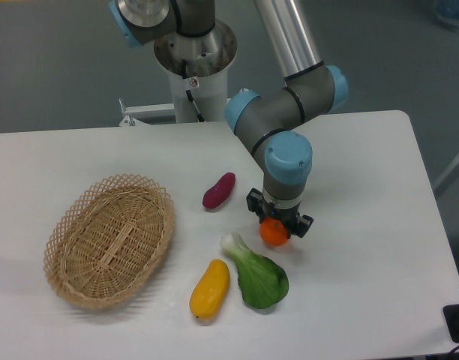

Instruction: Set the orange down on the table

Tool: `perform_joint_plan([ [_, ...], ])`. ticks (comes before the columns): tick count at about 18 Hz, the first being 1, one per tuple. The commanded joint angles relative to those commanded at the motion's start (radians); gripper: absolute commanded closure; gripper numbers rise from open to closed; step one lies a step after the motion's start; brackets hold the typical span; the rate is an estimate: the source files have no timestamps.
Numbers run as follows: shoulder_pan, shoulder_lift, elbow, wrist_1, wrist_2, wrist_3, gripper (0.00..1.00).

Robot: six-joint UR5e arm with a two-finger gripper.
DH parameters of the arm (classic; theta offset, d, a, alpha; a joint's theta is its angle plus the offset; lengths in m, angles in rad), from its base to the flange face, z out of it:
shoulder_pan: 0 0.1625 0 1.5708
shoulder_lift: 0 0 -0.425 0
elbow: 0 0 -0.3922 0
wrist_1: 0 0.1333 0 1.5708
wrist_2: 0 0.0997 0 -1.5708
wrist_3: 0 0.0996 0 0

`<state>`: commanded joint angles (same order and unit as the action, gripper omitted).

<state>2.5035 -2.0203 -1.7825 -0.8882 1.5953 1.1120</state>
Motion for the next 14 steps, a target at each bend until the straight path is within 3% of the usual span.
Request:
perform_joint_plan([
  [5,0.003,0.011,0.008,0.002,0.005,0.026,0.09],
  [10,0.015,0.034,0.035,0.000,0.005,0.026,0.00],
  [14,0.067,0.070,0.071,-0.015,-0.006,0.026,0.00],
])
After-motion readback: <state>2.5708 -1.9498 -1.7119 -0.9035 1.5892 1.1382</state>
